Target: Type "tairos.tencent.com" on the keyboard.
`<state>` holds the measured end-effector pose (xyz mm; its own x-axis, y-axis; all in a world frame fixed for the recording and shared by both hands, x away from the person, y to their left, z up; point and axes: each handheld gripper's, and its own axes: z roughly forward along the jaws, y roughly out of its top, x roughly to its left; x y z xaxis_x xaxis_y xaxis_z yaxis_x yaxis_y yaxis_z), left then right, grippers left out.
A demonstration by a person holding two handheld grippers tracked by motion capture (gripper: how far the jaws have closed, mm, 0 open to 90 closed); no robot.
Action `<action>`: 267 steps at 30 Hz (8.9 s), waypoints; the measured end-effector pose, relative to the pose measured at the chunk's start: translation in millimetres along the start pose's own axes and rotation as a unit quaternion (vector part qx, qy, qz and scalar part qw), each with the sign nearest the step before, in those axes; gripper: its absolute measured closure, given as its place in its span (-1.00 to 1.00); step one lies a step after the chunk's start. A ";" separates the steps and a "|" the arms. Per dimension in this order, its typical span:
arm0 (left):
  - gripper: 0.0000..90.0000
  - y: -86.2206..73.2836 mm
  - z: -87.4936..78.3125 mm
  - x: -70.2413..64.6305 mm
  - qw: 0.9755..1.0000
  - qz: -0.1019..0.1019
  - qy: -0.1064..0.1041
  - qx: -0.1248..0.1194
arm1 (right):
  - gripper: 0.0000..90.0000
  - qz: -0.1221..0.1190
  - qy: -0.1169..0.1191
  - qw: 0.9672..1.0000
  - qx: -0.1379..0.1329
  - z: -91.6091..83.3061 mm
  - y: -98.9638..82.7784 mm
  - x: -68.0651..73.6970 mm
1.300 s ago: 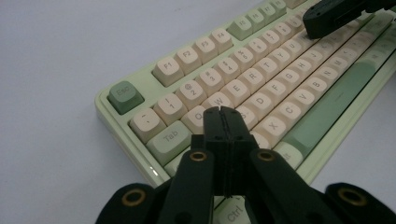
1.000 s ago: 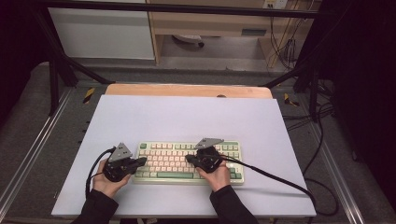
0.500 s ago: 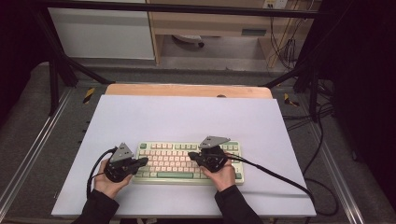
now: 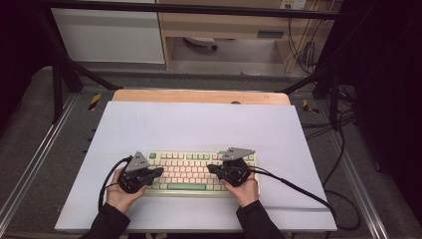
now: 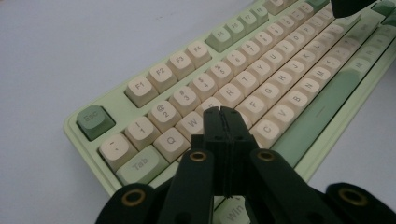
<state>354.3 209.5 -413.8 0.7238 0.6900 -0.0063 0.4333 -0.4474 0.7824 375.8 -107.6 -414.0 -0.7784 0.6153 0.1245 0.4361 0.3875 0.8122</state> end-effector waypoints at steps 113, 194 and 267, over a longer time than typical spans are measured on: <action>1.00 -13.8 -9.4 9.0 1.000 -0.012 0.011 -0.002 | 1.00 0.036 -0.013 0.999 -0.002 13.2 -2.2 -7.8; 1.00 7.9 15.7 -3.9 1.000 0.009 0.004 0.013 | 1.00 0.015 -0.008 1.000 -0.002 -42.0 -31.4 -21.3; 1.00 -6.6 -8.7 6.2 1.000 -0.005 0.010 -0.003 | 1.00 0.010 0.026 1.000 0.005 -9.7 -11.7 0.8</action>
<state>351.3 221.7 -413.5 0.7092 0.7050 -0.0020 0.4372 -0.4374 0.7858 365.7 -118.2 -417.9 -0.7915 0.5868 0.1707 0.4569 0.3827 0.8030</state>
